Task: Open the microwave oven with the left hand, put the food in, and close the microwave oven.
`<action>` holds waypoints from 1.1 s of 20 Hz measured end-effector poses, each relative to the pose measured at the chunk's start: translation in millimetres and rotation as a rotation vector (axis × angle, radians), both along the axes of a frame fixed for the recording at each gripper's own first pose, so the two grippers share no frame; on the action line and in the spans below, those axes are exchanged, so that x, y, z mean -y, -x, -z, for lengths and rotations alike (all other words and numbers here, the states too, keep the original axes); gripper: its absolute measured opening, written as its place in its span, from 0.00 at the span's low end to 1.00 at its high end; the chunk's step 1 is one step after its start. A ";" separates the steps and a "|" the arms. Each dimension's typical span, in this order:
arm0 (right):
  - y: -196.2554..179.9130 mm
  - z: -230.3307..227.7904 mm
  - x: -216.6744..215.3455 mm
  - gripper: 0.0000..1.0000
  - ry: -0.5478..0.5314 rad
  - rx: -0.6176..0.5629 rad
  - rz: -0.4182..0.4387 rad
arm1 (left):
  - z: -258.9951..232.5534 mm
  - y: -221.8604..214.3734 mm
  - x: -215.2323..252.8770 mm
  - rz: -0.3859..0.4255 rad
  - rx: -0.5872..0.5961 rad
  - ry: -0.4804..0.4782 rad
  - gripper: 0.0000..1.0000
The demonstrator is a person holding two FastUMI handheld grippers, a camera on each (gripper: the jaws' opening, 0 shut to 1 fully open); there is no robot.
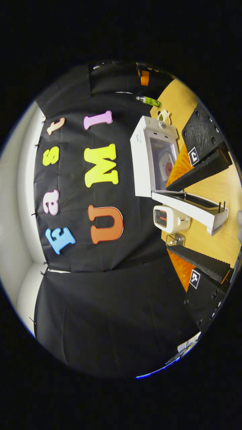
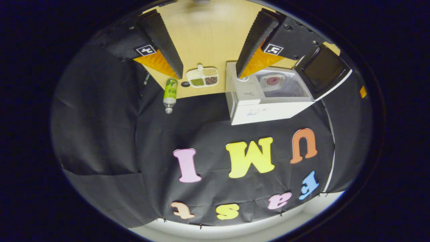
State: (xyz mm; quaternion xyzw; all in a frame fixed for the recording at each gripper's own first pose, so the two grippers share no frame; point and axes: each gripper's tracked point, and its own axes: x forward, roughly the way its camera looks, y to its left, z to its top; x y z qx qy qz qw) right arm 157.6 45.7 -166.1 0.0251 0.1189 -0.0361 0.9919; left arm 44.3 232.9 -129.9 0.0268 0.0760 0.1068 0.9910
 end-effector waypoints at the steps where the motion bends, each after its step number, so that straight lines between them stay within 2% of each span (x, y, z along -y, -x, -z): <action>1: 5.9 -7.0 1.1 0.91 0.031 0.007 -0.003 | 5.7 -0.1 -10.6 -0.015 -0.008 -0.005 0.96; 2: 10.1 -14.3 3.3 0.91 0.064 0.017 -0.005 | 12.0 0.3 -19.2 -0.029 -0.011 -0.007 0.89; 3: 13.7 -21.3 4.9 1.00 0.091 0.027 -0.005 | 17.5 2.6 -30.7 -0.057 -0.014 -0.008 0.96; 5: 21.1 -29.8 2.8 1.00 0.086 0.040 -0.005 | 27.8 5.4 -42.4 -0.076 -0.018 0.014 0.94; 6: 25.9 -33.7 1.4 0.92 0.074 0.042 -0.005 | 32.2 7.4 -47.6 -0.085 -0.022 0.022 0.90; 7: 30.5 -34.1 1.0 0.92 0.066 0.040 -0.004 | 36.1 8.4 -51.7 -0.092 -0.025 0.026 0.88; 10: 38.6 -33.7 -1.0 0.92 0.061 0.027 -0.012 | 48.0 9.0 -54.8 -0.063 -0.038 0.028 0.69; 11: 40.4 -31.7 -3.9 0.92 0.048 0.021 -0.018 | 50.5 9.3 -62.1 -0.075 -0.037 0.019 0.66; 12: 42.7 -31.4 -4.9 0.92 0.033 0.013 -0.015 | 54.8 7.8 -66.0 -0.076 -0.038 0.025 0.36; 13: 45.5 -30.0 -4.5 0.92 0.022 0.006 -0.011 | 60.5 6.8 -77.9 -0.109 -0.044 0.023 0.21; 14: 48.7 -29.3 -4.8 1.00 0.012 -0.001 -0.008 | 65.2 8.3 -83.8 -0.124 -0.046 0.023 0.06; 16: 53.6 -29.1 -10.7 1.00 -0.001 -0.015 -0.018 | 86.7 3.2 -82.6 -0.086 -0.078 0.045 0.04; 17: 56.2 -30.8 -11.0 1.00 -0.011 -0.020 -0.017 | 96.0 1.0 -84.7 -0.075 -0.090 0.029 0.05; 18: 58.4 -33.1 -13.0 1.00 -0.028 -0.023 -0.019 | 104.9 12.2 -92.5 -0.106 -0.107 -0.018 0.04; 19: 60.5 -36.7 -13.3 0.92 -0.045 -0.025 -0.013 | 112.7 1.3 -96.1 -0.089 -0.132 -0.021 0.00; 20: 61.2 -43.2 -12.7 0.92 -0.065 -0.018 -0.010 | 119.7 -1.4 -95.5 -0.085 -0.135 -0.022 0.00; 21: 63.2 -48.8 -13.0 1.00 -0.081 -0.012 -0.004 | 129.9 -7.4 -93.1 -0.071 -0.143 -0.010 0.00; 22: 64.2 -54.7 -12.6 1.00 -0.087 -0.006 -0.004 | 137.1 -6.5 -91.6 -0.075 -0.155 -0.002 0.00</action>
